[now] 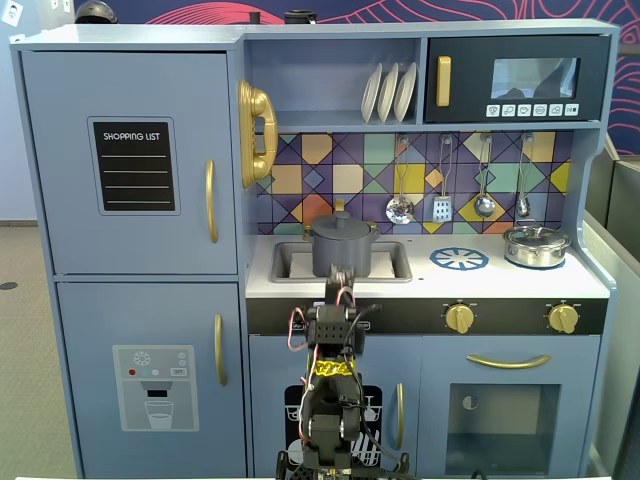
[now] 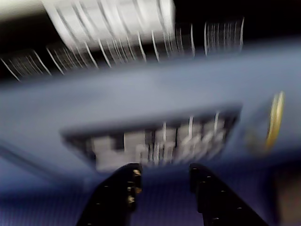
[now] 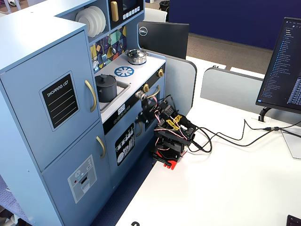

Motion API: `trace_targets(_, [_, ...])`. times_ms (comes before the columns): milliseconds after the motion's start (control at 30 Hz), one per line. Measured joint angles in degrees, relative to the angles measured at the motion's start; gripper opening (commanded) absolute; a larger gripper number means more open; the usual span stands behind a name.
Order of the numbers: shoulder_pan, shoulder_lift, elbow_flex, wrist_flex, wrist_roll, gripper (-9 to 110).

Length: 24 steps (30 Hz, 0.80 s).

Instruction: Pick up the lid from the counter and put it on the gray recipient

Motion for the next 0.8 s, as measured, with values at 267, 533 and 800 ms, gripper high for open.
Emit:
trace_targets(267, [-0.7,0.4,16.3,-1.3,2.4,0])
trace_targets(533, [-1.8,1.1,16.6,7.1,-0.7,2])
trace_targets(800, [-2.2,1.2,16.6,7.1,0.4,5])
